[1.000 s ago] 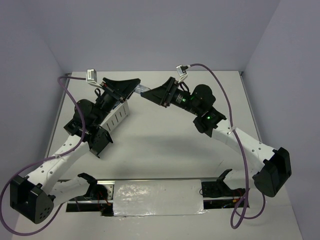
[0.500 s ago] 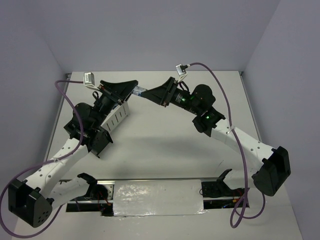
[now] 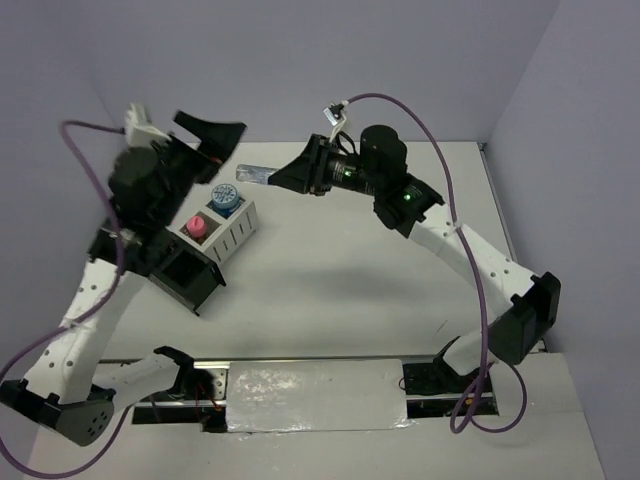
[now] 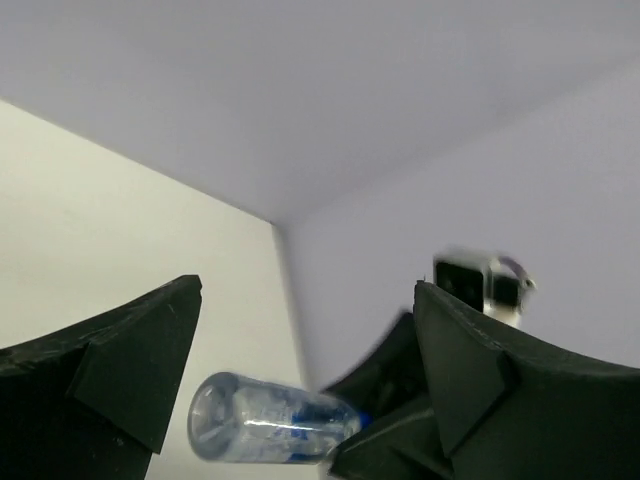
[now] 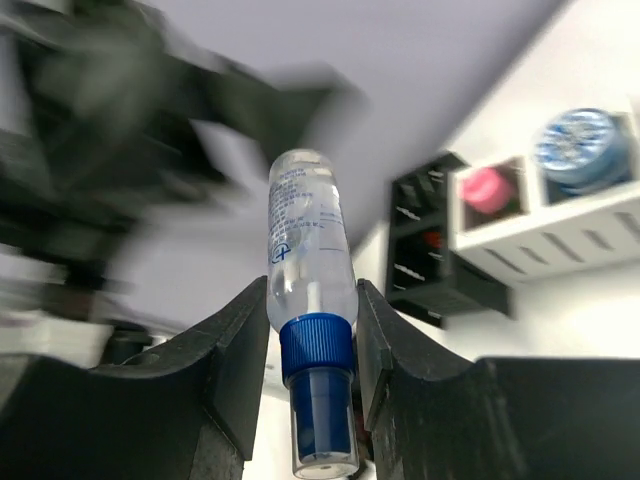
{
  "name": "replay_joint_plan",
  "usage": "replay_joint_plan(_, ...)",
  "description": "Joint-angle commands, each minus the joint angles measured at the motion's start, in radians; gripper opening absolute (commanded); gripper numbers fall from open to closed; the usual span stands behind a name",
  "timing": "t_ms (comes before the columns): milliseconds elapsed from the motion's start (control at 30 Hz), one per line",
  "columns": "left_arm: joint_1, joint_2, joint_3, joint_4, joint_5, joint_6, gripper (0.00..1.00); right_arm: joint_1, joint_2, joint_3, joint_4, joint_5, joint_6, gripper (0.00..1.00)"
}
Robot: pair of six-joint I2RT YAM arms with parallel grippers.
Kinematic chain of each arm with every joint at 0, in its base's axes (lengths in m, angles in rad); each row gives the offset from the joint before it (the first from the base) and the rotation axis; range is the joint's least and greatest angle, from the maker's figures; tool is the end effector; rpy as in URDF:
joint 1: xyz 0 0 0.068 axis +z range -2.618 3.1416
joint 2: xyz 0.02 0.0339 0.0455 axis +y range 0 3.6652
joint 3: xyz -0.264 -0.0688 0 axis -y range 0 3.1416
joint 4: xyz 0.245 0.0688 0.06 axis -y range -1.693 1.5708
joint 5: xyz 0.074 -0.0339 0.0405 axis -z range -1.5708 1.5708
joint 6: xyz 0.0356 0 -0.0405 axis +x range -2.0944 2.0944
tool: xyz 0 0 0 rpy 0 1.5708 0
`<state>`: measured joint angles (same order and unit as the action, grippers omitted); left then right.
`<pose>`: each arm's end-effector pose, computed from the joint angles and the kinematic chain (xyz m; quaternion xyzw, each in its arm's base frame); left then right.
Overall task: Sort the stationery into containers
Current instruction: Pick up the stationery from the center of the board, then place the stationery in the storage box.
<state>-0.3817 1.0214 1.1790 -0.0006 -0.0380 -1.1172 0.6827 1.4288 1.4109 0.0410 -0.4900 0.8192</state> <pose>0.2074 -0.0818 0.4535 -0.2469 0.6008 -0.5089 0.5650 0.2486 0.2238 0.4329 -0.1268 0.6883 0.5974 0.3916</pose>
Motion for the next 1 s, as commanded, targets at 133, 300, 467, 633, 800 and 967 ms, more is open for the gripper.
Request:
replay_joint_plan(133, 0.052, 0.185, 0.711, -0.984, -0.737, 0.517, 0.99, 0.066, 0.166, 0.241, -0.478, 0.03, -0.273, 0.0)
replay_joint_plan(300, 0.084, 0.224, 0.737, -1.203, -0.907, 0.565, 0.99, 0.21, 0.371, 0.494, -0.672, 0.154, -0.346, 0.0)
replay_joint_plan(467, 0.093, 0.116, 0.685, -1.201, -0.869, 0.537, 0.99, 0.339, 0.608, 0.841, -0.837, 0.278, -0.391, 0.0)
replay_joint_plan(633, 0.093, 0.072, 0.706, -1.204, -0.847, 0.553, 0.99, 0.382, 0.769, 0.997, -0.921, 0.32, -0.381, 0.0)
replay_joint_plan(800, 0.093, 0.037, 0.683, -1.182, -0.801, 0.554, 0.99, 0.414, 0.785, 0.948, -0.882, 0.329, -0.379, 0.0)
replay_joint_plan(967, 0.09, 0.042, 0.666, -1.156, -0.749, 0.566, 0.99, 0.417, 0.82, 0.95, -0.859, 0.341, -0.376, 0.0)
